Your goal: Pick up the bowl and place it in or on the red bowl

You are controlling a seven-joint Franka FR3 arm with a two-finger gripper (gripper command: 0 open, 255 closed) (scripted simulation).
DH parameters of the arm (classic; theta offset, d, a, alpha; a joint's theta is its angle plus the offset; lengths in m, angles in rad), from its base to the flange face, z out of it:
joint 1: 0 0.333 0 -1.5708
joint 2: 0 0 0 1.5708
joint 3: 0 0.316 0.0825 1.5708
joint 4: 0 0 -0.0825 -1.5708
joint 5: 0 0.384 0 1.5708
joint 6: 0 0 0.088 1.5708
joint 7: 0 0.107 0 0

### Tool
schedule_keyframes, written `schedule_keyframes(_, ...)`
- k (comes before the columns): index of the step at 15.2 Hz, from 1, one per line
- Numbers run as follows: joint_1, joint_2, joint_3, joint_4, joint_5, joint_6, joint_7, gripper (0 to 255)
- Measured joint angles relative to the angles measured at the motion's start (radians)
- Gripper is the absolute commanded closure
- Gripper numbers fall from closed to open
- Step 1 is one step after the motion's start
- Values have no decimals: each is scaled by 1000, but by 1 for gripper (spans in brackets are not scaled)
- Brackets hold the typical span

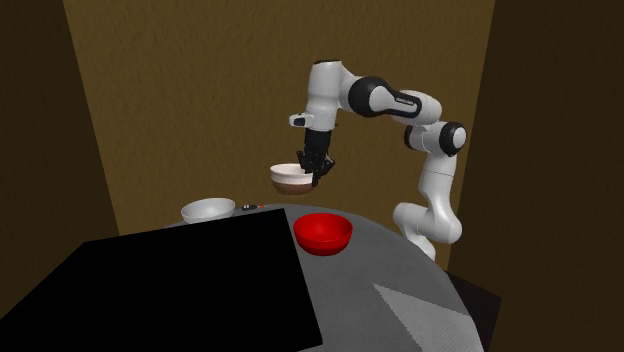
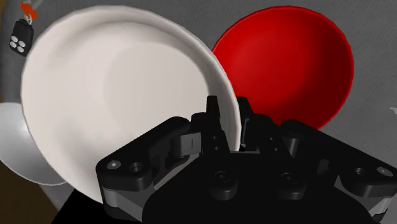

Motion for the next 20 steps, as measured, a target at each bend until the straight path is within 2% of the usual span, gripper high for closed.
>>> schedule_keyframes(9, 64, -87, 163, -67, 28, -58, 221, 255)
schedule_keyframes(20, 69, -146, 172, -269, 27, 79, 263, 255)
